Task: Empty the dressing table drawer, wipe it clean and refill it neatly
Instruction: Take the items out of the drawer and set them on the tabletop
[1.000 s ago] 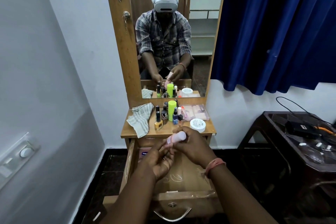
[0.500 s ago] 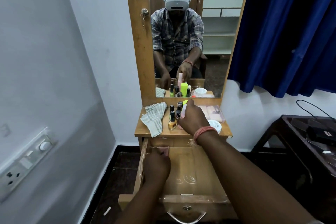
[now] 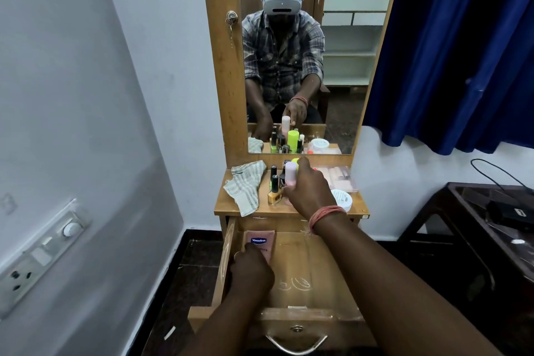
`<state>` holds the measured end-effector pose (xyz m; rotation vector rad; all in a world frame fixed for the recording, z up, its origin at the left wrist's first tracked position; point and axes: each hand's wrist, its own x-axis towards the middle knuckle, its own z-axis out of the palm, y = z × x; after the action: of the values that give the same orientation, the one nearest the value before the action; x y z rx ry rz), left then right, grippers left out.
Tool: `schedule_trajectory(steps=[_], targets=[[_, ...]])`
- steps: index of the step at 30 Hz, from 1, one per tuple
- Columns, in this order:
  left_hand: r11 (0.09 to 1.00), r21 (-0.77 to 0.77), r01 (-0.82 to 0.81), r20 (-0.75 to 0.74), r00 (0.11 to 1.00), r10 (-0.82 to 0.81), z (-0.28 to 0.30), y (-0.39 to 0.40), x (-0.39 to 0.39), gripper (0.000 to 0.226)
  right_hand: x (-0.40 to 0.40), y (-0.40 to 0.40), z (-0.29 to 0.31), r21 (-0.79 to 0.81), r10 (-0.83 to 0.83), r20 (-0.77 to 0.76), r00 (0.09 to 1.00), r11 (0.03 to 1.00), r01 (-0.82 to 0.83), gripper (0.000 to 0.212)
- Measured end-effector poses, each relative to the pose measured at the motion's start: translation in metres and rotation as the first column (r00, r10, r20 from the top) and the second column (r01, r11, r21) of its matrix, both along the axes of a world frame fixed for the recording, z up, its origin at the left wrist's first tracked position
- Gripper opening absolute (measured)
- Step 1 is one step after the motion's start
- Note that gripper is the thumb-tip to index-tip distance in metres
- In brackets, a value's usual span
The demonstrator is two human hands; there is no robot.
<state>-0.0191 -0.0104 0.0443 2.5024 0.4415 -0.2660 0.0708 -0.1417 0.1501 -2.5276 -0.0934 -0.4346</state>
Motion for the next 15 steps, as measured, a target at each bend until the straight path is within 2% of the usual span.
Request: schedule_trajectory(steps=[2, 4, 6, 7, 8, 9, 10, 11, 12, 13, 15], targets=[[0.979, -0.197, -0.061, -0.052, 0.997, 0.051, 0.011, -0.001, 0.003, 0.071, -0.004, -0.004, -0.002, 0.048, -0.022, 0.027, 0.999, 0.999, 0.021, 0.055], [0.894, -0.422, -0.154, -0.143, 0.984, 0.102, 0.025, 0.000, 0.006, 0.071, -0.014, -0.010, 0.001, 0.149, -0.060, 0.049, 0.997, 0.987, 0.052, 0.056], [0.750, -0.605, -0.269, -0.241, 0.959, 0.150, 0.038, 0.005, 0.005, 0.070, -0.030, -0.016, 0.003, 0.194, -0.111, 0.027, 0.993, 0.975, 0.104, 0.046], [0.666, -0.678, -0.312, -0.278, 0.947, 0.161, 0.042, 0.008, 0.004, 0.071, -0.037, -0.020, 0.004, 0.186, -0.116, -0.043, 0.992, 0.975, 0.122, 0.042], [0.588, -0.736, -0.336, -0.309, 0.939, 0.149, 0.044, 0.009, 0.001, 0.064, -0.043, -0.025, 0.003, 0.186, -0.081, -0.175, 0.981, 0.976, 0.114, 0.043], [0.513, -0.789, -0.338, -0.326, 0.938, 0.117, 0.046, 0.008, -0.003, 0.050, -0.050, -0.028, 0.003, 0.221, 0.006, -0.363, 0.932, 0.972, 0.080, 0.048], [0.464, -0.817, -0.342, -0.343, 0.935, 0.087, 0.049, 0.005, -0.007, 0.037, -0.058, -0.029, 0.003, 0.297, 0.130, -0.556, 0.821, 0.953, 0.050, 0.056], [0.436, -0.835, -0.336, -0.346, 0.936, 0.061, 0.050, 0.002, -0.009, 0.029, -0.066, -0.030, 0.002, 0.360, 0.239, -0.700, 0.673, 0.932, 0.044, 0.062], [0.424, -0.848, -0.319, -0.339, 0.940, 0.029, 0.053, -0.002, -0.014, 0.026, -0.071, -0.031, 0.000, 0.397, 0.309, -0.767, 0.562, 0.917, 0.038, 0.064], [0.426, -0.857, -0.291, -0.321, 0.947, 0.002, 0.056, -0.008, -0.016, 0.025, -0.076, -0.034, 0.000, 0.404, 0.334, -0.790, 0.515, 0.914, 0.027, 0.061], [0.476, -0.848, -0.232, -0.284, 0.958, -0.039, 0.069, -0.017, -0.022, 0.031, -0.080, -0.041, 0.002, 0.381, 0.308, -0.780, 0.544, 0.924, 0.023, 0.046]])
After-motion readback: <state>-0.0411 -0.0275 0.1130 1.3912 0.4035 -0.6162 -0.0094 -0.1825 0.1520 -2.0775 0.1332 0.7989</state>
